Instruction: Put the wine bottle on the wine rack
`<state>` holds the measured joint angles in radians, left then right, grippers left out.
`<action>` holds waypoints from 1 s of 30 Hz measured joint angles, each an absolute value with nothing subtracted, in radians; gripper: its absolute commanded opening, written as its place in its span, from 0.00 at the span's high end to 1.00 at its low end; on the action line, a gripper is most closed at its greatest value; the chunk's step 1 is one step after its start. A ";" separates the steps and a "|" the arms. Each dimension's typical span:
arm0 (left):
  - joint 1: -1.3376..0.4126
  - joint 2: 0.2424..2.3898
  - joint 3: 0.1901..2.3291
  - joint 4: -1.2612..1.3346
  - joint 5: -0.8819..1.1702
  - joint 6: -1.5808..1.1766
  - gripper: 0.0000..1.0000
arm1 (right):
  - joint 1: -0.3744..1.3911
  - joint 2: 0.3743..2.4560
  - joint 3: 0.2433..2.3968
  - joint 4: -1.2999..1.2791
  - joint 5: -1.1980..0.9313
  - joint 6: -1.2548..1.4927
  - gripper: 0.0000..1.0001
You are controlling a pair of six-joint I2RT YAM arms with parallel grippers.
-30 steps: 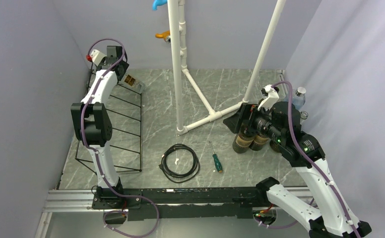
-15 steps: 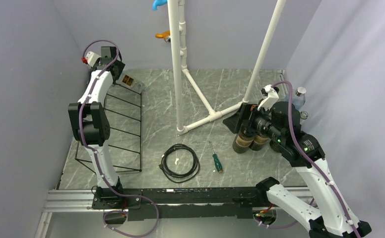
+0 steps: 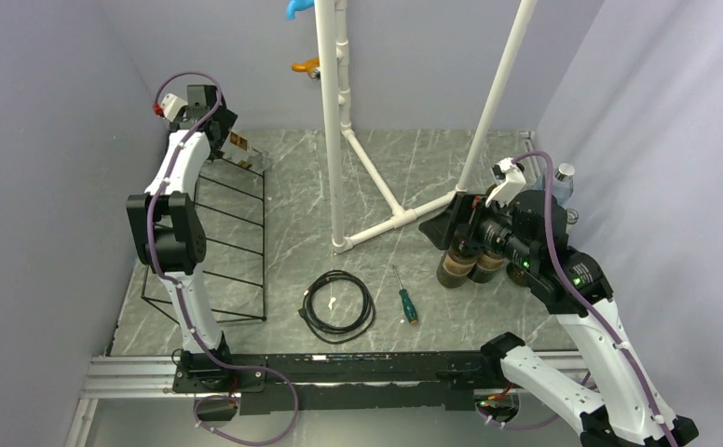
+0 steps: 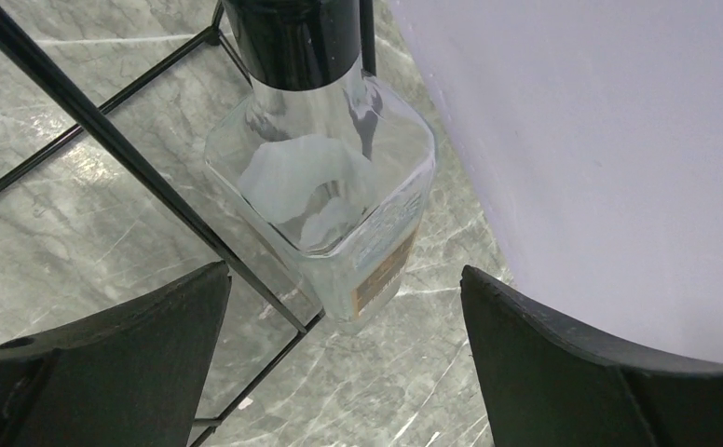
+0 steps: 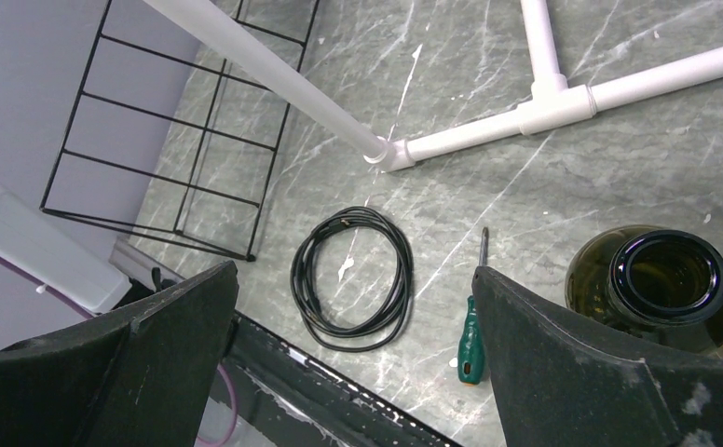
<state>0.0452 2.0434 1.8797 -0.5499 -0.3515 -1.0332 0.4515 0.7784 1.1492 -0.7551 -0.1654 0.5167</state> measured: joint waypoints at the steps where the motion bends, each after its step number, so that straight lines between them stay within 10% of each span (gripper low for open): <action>1: 0.047 2.043 1.880 -0.556 -0.347 -1.032 0.01 | 0.451 0.778 1.149 -0.756 -0.165 0.517 0.00; 30: 0.091 1.126 1.417 -0.503 0.113 -0.661 0.00 | 0.451 0.699 1.079 -0.744 -0.135 0.519 0.00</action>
